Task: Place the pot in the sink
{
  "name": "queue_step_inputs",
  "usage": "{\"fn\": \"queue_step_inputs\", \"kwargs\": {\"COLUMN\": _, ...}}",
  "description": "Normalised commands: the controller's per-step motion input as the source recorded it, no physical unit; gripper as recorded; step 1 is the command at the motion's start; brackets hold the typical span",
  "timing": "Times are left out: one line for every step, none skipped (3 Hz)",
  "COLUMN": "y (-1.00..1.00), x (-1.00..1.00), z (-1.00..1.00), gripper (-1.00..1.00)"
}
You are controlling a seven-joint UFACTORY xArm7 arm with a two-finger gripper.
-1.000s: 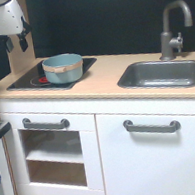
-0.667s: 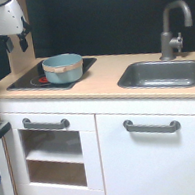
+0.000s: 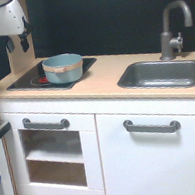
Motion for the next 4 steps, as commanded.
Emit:
{"fn": "queue_step_inputs", "kwargs": {"y": 0.02, "x": 0.13, "z": -0.04, "gripper": 1.0}}
{"fn": "queue_step_inputs", "kwargs": {"y": 0.0, "x": 0.14, "z": -0.03, "gripper": 1.0}}
{"fn": "queue_step_inputs", "kwargs": {"y": 0.04, "x": 0.2, "z": -0.04, "gripper": 1.0}}
{"fn": "queue_step_inputs", "kwargs": {"y": 0.06, "x": 0.28, "z": -0.03, "gripper": 1.0}}
